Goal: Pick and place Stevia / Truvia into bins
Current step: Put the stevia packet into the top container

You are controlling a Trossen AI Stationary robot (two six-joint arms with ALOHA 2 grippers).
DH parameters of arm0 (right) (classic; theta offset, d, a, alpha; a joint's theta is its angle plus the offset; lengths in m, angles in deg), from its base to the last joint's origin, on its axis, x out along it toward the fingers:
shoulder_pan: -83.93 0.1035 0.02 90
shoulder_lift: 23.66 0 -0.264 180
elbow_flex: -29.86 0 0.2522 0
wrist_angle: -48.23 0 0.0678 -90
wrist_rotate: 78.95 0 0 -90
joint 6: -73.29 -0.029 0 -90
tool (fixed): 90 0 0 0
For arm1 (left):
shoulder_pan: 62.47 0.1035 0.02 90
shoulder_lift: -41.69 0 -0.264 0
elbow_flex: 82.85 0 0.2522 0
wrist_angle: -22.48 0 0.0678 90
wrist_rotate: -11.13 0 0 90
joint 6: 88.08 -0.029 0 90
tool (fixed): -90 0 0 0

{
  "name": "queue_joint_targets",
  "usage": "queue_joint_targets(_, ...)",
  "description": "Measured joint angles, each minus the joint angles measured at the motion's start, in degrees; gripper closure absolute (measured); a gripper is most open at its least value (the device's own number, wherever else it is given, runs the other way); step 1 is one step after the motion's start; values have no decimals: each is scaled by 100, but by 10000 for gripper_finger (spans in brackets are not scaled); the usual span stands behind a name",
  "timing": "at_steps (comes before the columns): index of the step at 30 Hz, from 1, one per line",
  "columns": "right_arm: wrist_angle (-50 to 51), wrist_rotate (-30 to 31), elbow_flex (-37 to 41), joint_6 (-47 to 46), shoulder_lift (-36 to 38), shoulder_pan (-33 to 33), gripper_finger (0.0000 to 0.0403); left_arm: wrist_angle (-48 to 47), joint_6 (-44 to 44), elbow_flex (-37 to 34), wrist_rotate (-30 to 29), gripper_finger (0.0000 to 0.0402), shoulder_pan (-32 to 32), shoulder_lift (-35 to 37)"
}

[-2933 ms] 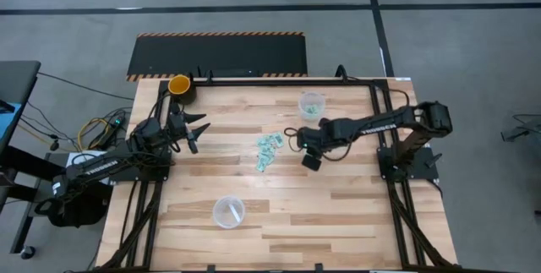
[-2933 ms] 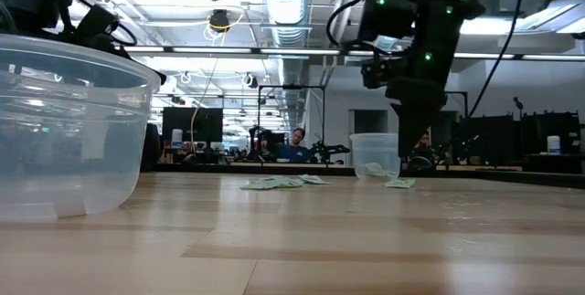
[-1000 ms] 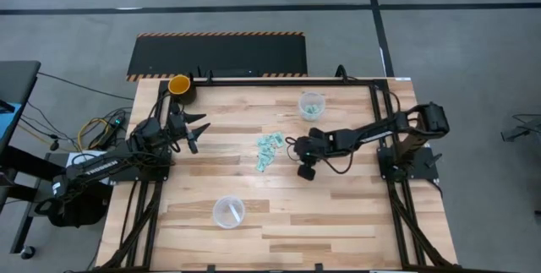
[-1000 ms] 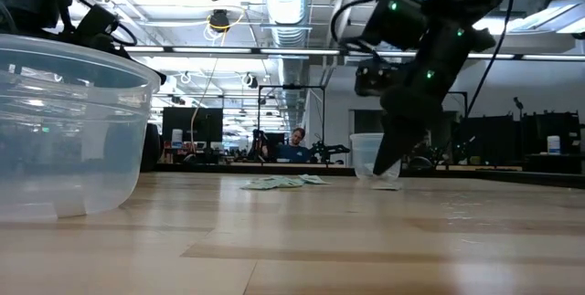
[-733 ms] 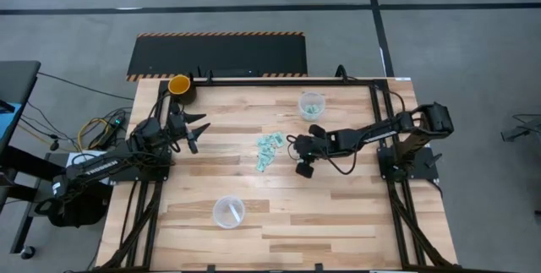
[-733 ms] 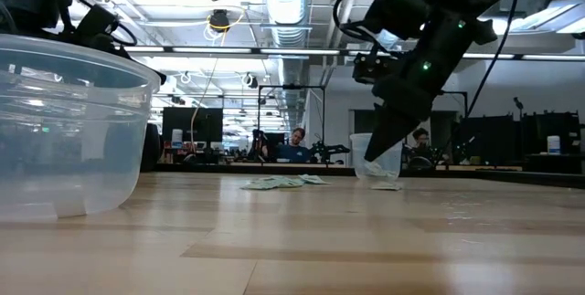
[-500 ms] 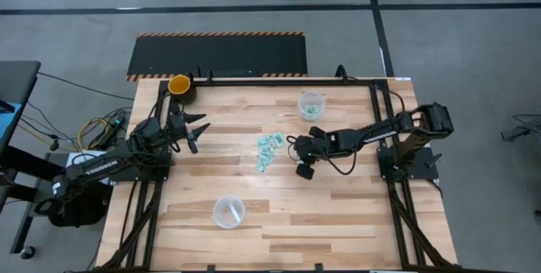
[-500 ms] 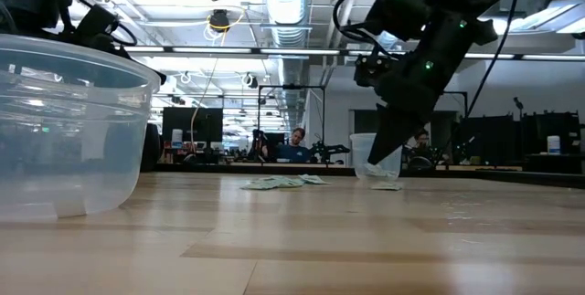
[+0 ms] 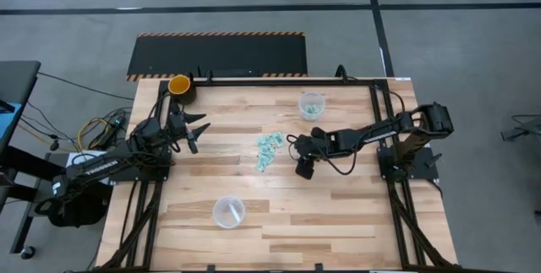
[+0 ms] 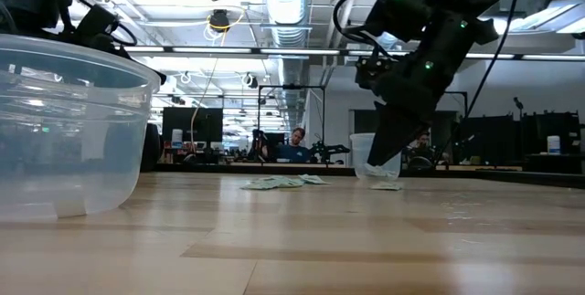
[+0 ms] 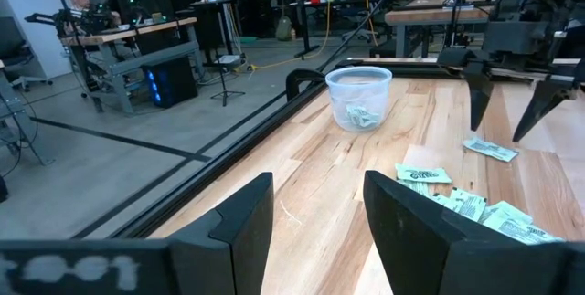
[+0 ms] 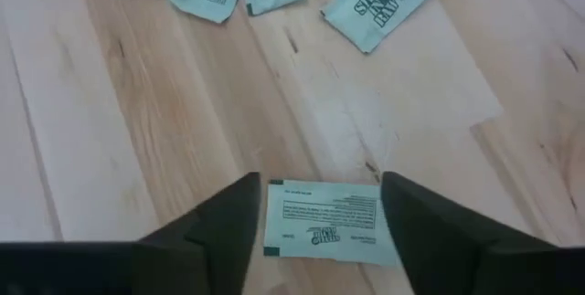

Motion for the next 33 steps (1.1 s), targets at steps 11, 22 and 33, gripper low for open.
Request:
queue_joint_targets(11,16,491,-42,-280,-704,124,127,1,0,0,0,239,0,0)
queue_joint_targets(22,-643,479,-65,-291,-1088,45,180,1,0,1,-4,239,0,-2)
queue_joint_targets(33,-262,235,-17,-58,-338,36,392,0,0,0,-7,239,0,-2)
